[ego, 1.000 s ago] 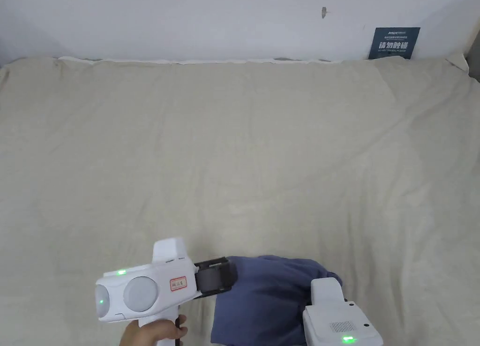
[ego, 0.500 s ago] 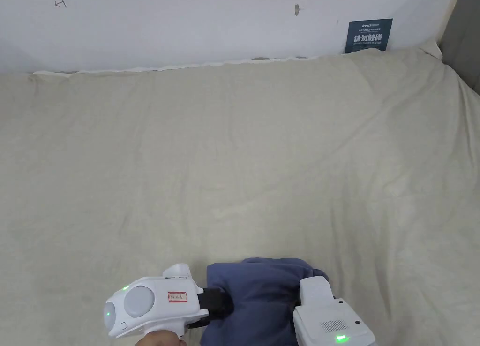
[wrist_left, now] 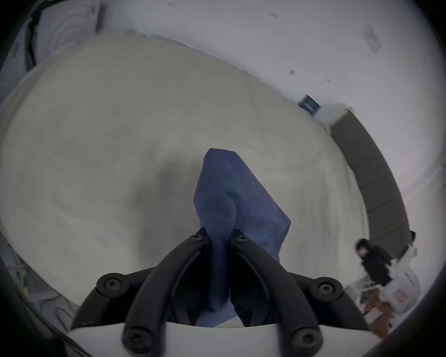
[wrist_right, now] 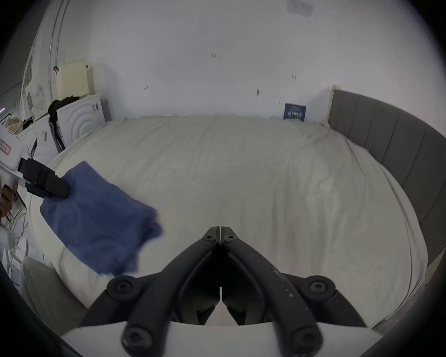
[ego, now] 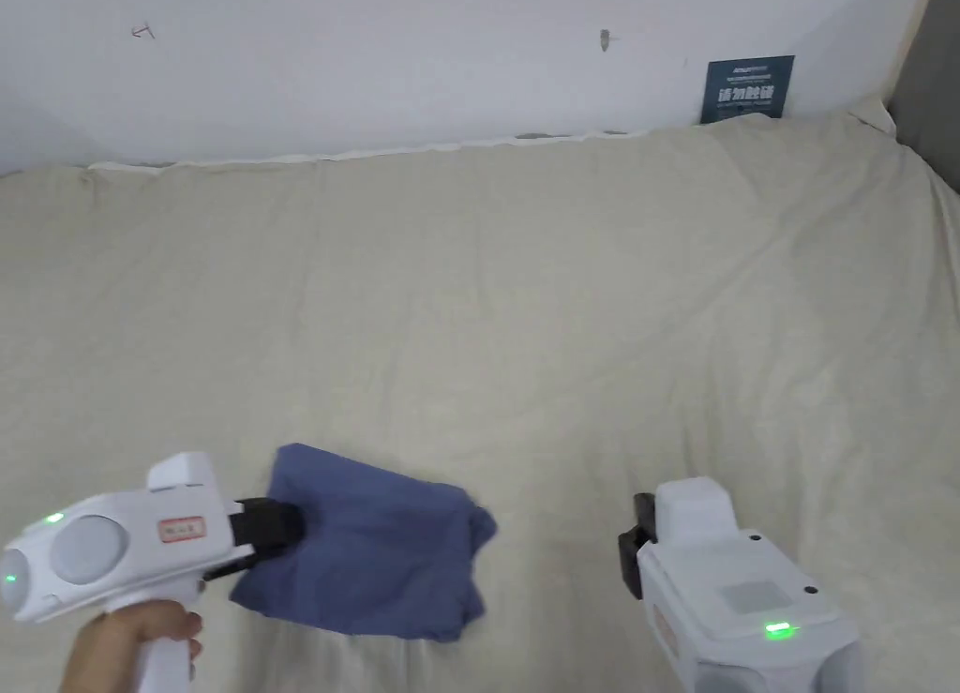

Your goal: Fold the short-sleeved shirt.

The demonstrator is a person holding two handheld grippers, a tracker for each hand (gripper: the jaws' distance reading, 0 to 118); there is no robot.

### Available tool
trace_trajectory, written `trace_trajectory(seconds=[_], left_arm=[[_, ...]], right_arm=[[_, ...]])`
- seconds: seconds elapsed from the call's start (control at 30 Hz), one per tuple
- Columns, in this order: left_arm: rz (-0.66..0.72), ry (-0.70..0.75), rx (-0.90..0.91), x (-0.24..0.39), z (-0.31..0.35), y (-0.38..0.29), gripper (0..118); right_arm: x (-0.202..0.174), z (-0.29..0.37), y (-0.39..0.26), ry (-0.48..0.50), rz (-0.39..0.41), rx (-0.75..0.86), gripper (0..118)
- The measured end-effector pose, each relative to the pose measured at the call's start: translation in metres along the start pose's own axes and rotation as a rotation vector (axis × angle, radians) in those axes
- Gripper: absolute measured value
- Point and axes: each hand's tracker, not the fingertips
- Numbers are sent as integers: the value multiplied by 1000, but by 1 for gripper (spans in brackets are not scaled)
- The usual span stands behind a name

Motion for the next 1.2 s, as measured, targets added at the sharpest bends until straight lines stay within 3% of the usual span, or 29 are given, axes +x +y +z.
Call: trace_trajectory(seconds=[0.27, 0.5, 0.53, 0.63, 0.67, 0.9, 1.2], left_arm=[[-9, 317, 108, -119, 35, 60, 15], [47, 416, 66, -175, 25, 80, 17], [53, 422, 61, -176, 22, 80, 26], [48, 438, 74, -173, 19, 78, 107], [49, 438, 78, -169, 19, 78, 118], [22, 379, 279, -118, 62, 83, 110], [-190, 320, 647, 11, 146, 49, 105]], right_arm=[[-16, -2, 29, -4, 29, 57, 2], [-24, -15, 41, -16, 29, 60, 2], [-25, -16, 42, -20, 27, 58, 2], [-23, -16, 43, -29, 20, 58, 2], [-21, -14, 44, -33, 19, 59, 2], [-7, 13, 58, -59, -3, 134, 2], [18, 73, 92, -100, -2, 327, 2]])
